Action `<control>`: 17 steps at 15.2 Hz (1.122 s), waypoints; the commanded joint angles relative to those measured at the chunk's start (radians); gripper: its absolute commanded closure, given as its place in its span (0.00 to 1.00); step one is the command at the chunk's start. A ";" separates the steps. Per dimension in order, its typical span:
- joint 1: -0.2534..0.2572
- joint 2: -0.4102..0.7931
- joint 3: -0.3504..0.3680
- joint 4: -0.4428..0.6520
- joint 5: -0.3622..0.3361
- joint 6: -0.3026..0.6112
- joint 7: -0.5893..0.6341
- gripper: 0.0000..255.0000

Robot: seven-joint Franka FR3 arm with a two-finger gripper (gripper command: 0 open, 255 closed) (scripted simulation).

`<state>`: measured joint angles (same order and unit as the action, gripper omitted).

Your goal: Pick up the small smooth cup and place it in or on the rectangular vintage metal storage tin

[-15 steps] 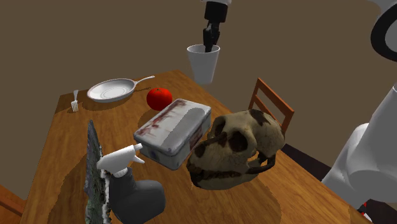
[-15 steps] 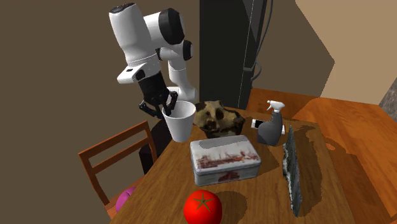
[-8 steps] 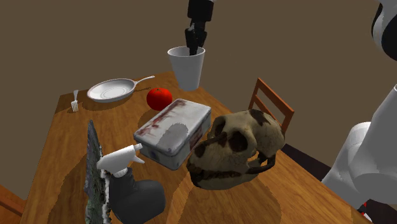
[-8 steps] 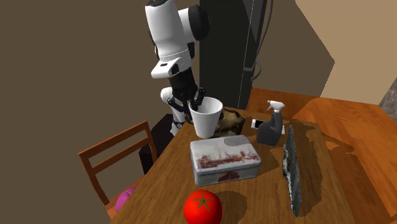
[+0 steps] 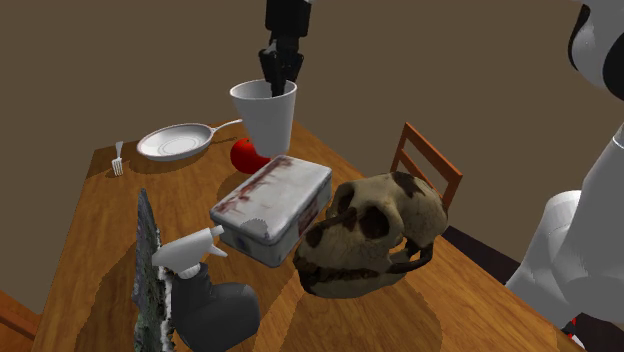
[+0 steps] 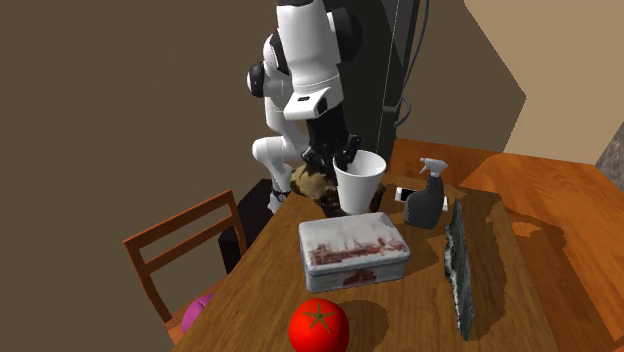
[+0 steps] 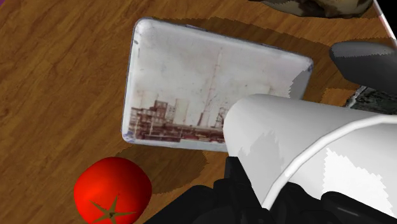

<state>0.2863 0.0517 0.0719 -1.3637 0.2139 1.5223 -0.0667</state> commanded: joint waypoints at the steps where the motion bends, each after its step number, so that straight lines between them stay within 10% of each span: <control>1: 0.002 -0.013 0.002 -0.044 0.000 0.032 -0.002 1.00; 17: 0.004 -0.076 0.004 -0.332 0.009 0.253 -0.047 1.00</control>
<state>0.2906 -0.0243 0.0759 -1.6872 0.2226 1.7661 -0.1112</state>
